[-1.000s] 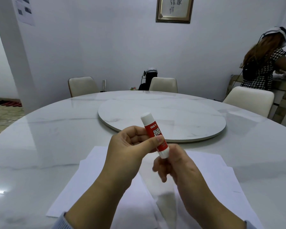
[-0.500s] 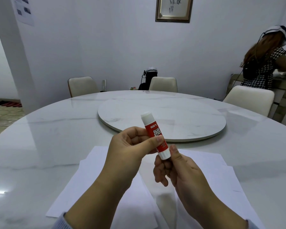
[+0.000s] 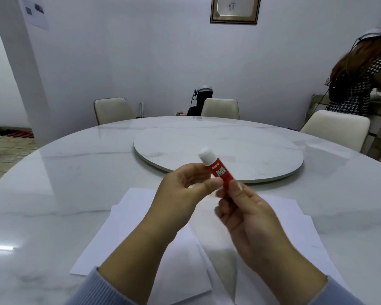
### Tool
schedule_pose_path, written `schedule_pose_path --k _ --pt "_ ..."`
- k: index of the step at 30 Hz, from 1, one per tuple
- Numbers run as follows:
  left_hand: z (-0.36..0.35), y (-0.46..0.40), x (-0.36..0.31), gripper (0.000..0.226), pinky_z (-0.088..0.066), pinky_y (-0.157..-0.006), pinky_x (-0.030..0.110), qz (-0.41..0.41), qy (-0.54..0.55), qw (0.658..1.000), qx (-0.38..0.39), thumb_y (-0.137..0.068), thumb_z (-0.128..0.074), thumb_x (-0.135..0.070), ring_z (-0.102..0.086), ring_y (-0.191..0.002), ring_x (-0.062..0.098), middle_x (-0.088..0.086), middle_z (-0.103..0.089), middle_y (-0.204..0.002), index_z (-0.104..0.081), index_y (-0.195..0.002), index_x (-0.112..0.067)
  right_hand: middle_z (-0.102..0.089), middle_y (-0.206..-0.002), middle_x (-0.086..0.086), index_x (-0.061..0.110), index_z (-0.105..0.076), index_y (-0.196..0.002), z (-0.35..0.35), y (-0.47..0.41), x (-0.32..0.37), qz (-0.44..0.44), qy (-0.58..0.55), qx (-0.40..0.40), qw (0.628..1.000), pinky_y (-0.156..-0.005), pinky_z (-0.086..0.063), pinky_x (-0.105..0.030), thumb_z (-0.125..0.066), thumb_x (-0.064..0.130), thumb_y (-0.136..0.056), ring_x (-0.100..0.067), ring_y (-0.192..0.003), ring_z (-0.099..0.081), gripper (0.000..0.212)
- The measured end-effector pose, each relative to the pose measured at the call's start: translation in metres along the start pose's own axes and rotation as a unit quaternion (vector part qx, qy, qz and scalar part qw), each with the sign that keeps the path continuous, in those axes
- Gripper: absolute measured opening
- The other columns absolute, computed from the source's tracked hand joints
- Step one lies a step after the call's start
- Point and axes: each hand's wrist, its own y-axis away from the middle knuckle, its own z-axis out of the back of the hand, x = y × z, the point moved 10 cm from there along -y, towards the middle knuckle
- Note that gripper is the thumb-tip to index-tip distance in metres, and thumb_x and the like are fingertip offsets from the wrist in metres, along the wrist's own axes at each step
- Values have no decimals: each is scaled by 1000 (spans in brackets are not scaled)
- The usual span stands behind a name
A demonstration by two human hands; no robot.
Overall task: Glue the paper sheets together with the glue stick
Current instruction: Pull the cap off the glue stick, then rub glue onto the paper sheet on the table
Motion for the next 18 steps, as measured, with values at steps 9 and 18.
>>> schedule_pose_path --k 9,18 --pt "67 5 55 52 -32 -107 36 144 -605 779 75 -94 -38 -48 -35 -134 23 2 -38 -147 -41 -138 -20 -66 -73 -3 16 -59 -82 44 -12 48 73 -72 -92 991 -46 -46 -20 -62 19 -85 -12 -52 -55 5" --pt "40 29 94 65 4 -120 41 82 -613 776 124 -94 -21 -54 11 -147 14 -7 7 -161 -2 -151 -29 -68 -80 -18 6 -62 -91 -29 -22 35 99 321 -2 942 -65 -57 -39 -58 21 -92 -21 -60 -60 15"
